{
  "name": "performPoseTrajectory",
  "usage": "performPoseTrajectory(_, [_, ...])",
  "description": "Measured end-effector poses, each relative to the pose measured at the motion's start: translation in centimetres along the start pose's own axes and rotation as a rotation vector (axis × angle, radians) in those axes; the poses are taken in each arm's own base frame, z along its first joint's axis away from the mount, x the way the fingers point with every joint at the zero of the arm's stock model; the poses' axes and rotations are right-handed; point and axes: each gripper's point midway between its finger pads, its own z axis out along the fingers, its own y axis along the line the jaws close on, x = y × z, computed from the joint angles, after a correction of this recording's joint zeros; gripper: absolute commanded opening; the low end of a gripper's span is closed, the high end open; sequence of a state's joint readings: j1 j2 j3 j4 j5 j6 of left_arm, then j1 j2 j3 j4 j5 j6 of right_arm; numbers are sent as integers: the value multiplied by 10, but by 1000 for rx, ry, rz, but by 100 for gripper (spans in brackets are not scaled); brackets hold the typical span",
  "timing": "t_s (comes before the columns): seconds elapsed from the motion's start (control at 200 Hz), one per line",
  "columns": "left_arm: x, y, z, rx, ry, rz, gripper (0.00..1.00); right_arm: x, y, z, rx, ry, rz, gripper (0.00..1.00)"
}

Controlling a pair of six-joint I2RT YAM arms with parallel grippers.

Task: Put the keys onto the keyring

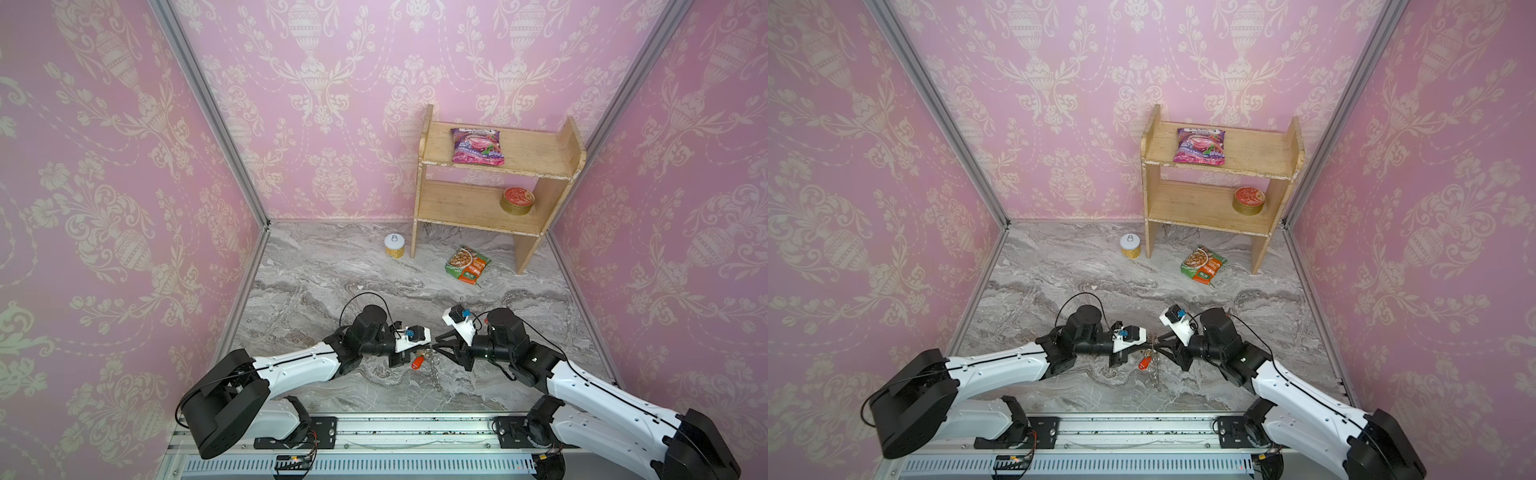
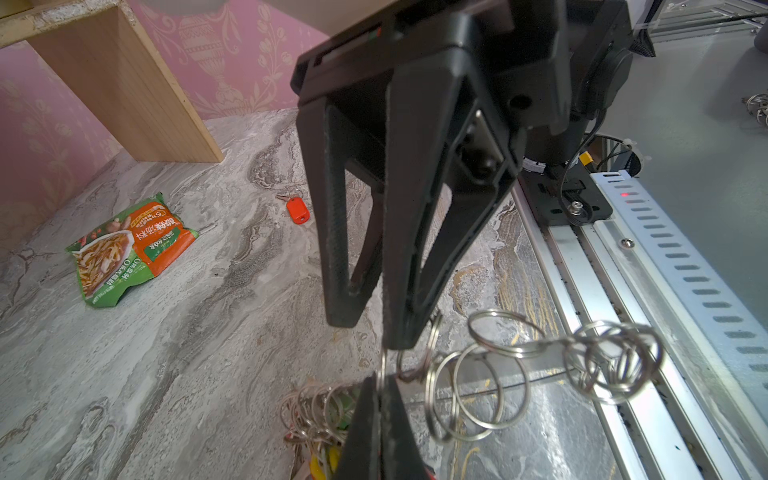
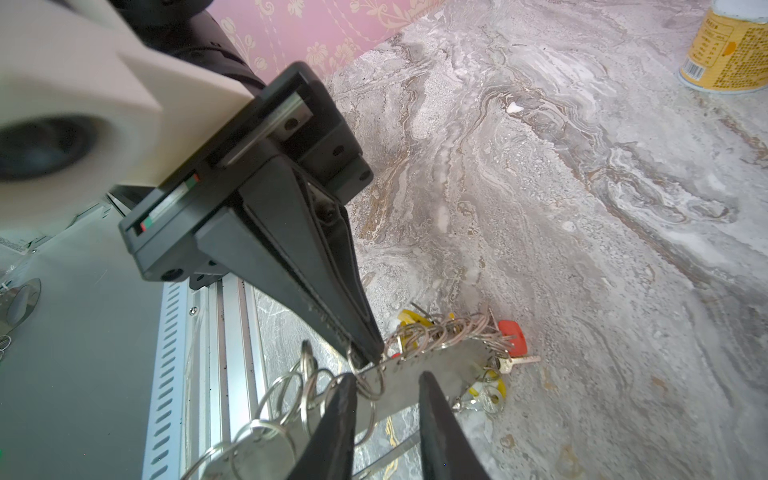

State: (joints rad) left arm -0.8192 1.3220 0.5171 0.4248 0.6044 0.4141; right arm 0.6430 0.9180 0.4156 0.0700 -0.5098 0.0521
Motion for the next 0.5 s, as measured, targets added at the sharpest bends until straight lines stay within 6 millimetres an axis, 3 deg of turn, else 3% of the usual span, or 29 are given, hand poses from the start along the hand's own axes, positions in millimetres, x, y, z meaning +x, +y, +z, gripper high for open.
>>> performPoseTrajectory(0.5, [0, 1, -1, -4, 0, -2, 0, 1, 2, 4, -7, 4, -6, 22])
